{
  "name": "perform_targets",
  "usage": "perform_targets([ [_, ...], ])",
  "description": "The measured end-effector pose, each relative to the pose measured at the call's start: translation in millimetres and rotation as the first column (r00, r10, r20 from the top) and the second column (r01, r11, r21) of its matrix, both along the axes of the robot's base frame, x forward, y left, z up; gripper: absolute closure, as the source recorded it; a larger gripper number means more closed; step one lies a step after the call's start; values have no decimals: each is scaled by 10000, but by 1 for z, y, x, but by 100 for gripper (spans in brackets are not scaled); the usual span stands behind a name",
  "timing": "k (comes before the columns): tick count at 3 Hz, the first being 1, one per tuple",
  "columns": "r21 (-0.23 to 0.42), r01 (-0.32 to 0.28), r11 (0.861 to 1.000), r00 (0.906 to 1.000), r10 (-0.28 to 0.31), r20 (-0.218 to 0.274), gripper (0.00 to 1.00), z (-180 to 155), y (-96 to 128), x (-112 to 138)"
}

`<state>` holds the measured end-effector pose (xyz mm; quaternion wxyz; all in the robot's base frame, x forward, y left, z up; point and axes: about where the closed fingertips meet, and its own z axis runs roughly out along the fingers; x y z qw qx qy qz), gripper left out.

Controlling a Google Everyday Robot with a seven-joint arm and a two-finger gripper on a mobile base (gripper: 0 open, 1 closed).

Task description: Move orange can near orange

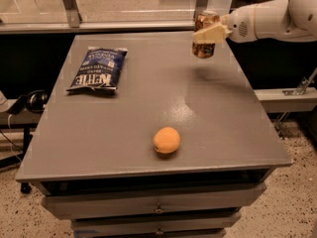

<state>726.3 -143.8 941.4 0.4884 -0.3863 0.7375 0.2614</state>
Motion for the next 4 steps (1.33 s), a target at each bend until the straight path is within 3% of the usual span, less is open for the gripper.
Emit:
perform_targets([
  [1,94,-1107,9938,9895,1111,-920,100,-11,-15,-57],
  [2,219,-2110,9772,9659,2119,-1488,100,-23,-26,-117],
  [3,454,-2811,9586,9467,2847,-1509,100,-33,-25,-167],
  [4,851,-3396,9367,9312,3476,-1098,100,-38,-9,-211],
])
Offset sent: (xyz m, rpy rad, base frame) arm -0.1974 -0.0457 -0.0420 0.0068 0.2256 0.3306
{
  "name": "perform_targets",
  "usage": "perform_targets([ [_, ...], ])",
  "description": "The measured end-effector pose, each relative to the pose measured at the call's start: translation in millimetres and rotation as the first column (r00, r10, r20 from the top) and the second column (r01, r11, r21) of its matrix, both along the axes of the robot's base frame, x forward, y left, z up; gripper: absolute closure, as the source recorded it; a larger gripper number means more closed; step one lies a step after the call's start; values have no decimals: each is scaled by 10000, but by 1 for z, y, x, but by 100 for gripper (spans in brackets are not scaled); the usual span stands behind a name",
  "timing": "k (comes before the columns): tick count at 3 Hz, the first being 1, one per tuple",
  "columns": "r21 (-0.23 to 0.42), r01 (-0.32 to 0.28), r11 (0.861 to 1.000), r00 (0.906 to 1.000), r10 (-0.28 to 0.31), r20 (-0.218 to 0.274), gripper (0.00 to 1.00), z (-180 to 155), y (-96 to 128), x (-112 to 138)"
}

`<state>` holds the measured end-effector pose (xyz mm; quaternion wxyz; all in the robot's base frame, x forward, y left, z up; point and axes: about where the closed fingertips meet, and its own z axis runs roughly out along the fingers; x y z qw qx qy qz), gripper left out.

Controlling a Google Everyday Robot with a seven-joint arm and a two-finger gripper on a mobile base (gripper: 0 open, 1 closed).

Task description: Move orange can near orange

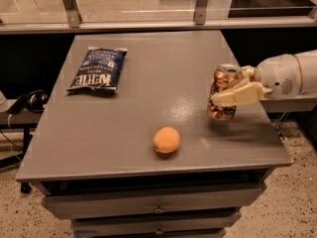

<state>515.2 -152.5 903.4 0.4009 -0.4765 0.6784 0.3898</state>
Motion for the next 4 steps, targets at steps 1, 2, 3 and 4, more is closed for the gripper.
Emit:
perform_targets([
  [1,314,-470,9984,9979,455,472,100,-3,26,-32],
  [2,443,-819,9957,9903,763,1157,100,-3,52,-54],
  [3,219,-1120,9935,9786,1064,1763,100,-5,71,-67],
  [4,-206,-1352,9906,9625,1362,2344,81,-8,79,-74],
])
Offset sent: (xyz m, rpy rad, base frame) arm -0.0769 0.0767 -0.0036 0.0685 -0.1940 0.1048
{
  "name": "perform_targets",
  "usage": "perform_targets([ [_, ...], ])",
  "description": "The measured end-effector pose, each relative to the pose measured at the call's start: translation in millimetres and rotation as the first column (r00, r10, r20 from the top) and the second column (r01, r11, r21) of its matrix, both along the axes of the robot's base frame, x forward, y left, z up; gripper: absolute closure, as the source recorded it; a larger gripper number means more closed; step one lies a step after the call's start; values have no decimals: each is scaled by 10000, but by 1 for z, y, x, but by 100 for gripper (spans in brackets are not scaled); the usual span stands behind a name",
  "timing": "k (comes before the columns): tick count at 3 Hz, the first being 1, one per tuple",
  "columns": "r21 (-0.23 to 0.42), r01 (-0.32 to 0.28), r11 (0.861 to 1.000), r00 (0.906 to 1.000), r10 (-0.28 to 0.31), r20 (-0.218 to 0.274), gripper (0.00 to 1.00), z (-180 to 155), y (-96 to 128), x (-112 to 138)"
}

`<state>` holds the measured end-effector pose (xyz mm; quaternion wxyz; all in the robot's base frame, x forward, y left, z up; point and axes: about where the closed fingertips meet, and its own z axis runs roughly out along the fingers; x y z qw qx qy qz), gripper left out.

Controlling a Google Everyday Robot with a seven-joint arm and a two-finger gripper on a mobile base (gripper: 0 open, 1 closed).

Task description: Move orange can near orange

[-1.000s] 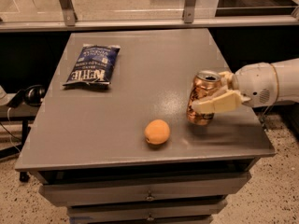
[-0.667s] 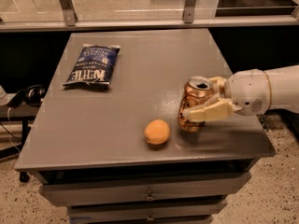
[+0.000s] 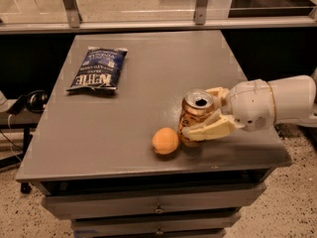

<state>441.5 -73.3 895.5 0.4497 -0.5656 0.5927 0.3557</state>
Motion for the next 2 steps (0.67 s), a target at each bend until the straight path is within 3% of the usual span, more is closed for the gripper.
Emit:
perform_targets([
  [2,-541,30,9985,9976,8,693,35,-7,-3,-3],
])
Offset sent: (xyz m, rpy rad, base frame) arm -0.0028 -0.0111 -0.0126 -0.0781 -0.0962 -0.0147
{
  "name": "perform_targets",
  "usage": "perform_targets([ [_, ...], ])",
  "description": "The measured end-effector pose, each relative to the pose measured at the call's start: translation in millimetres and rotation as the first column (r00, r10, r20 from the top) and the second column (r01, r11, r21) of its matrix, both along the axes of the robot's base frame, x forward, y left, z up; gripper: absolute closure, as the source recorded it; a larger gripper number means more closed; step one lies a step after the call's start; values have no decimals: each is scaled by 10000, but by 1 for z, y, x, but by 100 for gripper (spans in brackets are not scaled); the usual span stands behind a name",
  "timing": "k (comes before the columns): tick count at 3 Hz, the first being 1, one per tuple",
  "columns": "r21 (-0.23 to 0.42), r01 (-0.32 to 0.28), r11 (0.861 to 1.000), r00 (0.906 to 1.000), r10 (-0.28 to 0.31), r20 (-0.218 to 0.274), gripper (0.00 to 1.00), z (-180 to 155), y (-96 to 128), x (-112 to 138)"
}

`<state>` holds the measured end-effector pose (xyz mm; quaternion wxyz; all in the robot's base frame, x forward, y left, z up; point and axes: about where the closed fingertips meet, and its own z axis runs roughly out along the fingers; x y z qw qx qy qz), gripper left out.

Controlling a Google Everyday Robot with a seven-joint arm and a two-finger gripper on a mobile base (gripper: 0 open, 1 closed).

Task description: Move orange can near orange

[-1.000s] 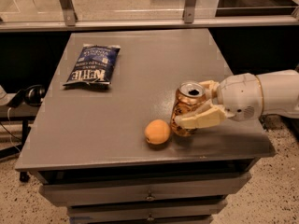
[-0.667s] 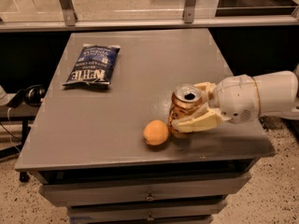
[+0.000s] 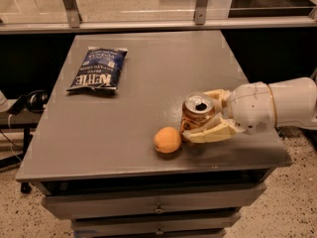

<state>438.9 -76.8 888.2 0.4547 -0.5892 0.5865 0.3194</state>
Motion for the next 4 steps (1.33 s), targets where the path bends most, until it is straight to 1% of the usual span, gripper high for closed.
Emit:
perform_targets([
  [1,-120,55,9999,10000,-54,69,13,-3,-2,-1],
  [2,-255,65,9997,10000,-66,-34,0,-7,-4,-2],
  [3,-390,111,9992,9998,-117,-154,0,-9,-6,-3],
  [4,-692,496,9964,9988,-495,31,0,1,-31,9],
])
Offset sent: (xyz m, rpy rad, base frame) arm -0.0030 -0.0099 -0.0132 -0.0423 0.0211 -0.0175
